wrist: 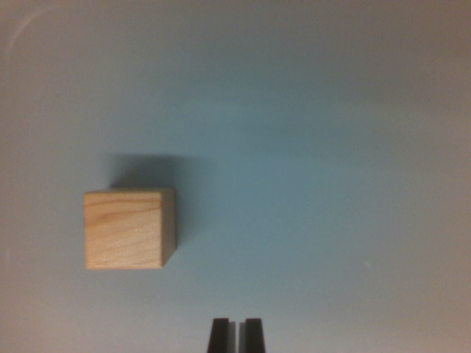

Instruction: Push wooden cube

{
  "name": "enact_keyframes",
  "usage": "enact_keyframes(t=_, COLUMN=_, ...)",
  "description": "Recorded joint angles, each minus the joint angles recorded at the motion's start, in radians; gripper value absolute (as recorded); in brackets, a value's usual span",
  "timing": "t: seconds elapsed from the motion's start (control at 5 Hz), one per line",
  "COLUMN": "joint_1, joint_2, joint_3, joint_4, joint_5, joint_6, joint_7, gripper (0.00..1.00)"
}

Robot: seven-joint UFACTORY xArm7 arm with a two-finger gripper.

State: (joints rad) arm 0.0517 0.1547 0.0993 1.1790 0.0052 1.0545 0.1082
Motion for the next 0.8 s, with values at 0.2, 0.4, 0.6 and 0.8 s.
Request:
enact_keyframes(t=0.2, joint_1=0.0071, joint_2=0.015, joint_3=0.008, joint_4=-0.031, joint_5=-0.0023, joint_6=-0.044, joint_7=0.011, gripper=0.0)
enact_keyframes(t=0.4, joint_1=0.0071, joint_2=0.015, joint_3=0.008, joint_4=-0.031, joint_5=-0.0023, joint_6=-0.044, joint_7=0.011, gripper=0.0)
enact_keyframes(t=0.6, joint_1=0.0145, joint_2=0.031, joint_3=0.017, joint_4=-0.062, joint_5=-0.0048, joint_6=-0.09, joint_7=0.022, gripper=0.0)
enact_keyframes(t=0.8, joint_1=0.0145, joint_2=0.031, joint_3=0.017, joint_4=-0.062, joint_5=-0.0048, joint_6=-0.09, joint_7=0.022, gripper=0.0)
